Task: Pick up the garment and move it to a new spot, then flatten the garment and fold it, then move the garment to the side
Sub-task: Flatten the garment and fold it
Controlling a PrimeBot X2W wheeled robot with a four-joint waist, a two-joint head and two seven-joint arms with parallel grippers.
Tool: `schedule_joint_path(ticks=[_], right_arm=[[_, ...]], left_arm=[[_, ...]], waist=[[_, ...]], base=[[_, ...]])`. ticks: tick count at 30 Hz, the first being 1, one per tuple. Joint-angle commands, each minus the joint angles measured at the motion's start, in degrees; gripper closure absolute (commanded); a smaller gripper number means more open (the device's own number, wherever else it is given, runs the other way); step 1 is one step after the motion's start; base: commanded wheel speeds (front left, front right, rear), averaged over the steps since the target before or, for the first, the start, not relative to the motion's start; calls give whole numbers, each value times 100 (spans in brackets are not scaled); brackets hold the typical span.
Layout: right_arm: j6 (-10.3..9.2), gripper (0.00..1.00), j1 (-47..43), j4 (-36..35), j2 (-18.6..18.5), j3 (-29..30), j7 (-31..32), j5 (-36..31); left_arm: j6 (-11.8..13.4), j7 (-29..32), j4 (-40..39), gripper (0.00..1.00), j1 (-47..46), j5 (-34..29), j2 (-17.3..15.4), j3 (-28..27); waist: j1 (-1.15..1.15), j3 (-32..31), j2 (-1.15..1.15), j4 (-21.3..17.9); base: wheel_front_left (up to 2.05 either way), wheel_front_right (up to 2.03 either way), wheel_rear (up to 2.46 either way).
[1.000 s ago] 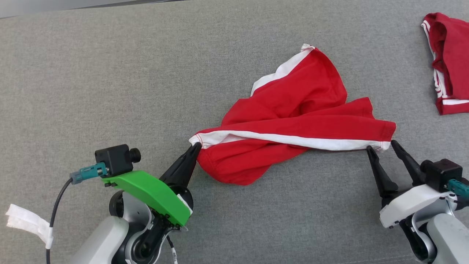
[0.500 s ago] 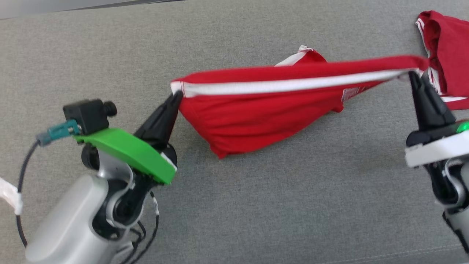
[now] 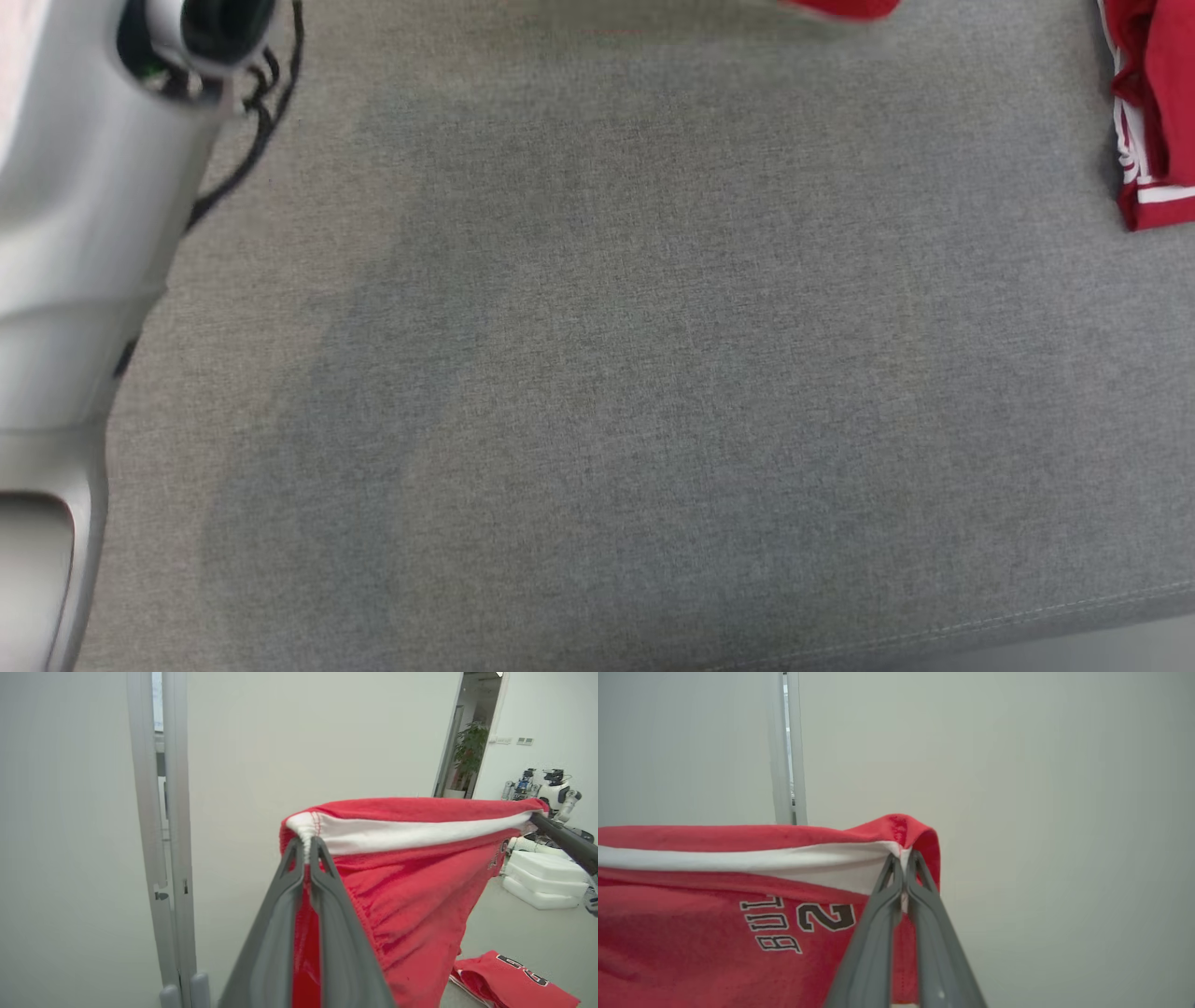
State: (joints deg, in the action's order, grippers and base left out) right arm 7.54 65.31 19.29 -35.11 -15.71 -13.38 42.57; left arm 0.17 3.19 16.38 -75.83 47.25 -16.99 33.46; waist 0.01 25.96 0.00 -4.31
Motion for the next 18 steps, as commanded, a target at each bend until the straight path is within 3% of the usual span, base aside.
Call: schedule_joint_path(ticks=[1,5,8,18], right_arm=[[-12,100,295,98,-73,61,-77,-114],[-12,100,736,191,-152,4,-145,-313],[-12,100,523,80,-213,-171,-171,-236],[-12,100,-1811,-616,-576,-1061,-34,738]], left_arm=[[-116,-249,243,100,-344,-157,74,-21],[-461,-898,869,100,-827,-378,282,47],[-652,-1132,1082,100,-674,-300,300,198],[-774,-1706,670,100,1656,-25,-485,1280]], waist=[[-1,325,0,-163],[-1,408,0,-221],[-1,415,0,-253],[-1,455,0,-227]], base=[[0,0,0],[0,0,0],[0,0,0],[0,0,0]])
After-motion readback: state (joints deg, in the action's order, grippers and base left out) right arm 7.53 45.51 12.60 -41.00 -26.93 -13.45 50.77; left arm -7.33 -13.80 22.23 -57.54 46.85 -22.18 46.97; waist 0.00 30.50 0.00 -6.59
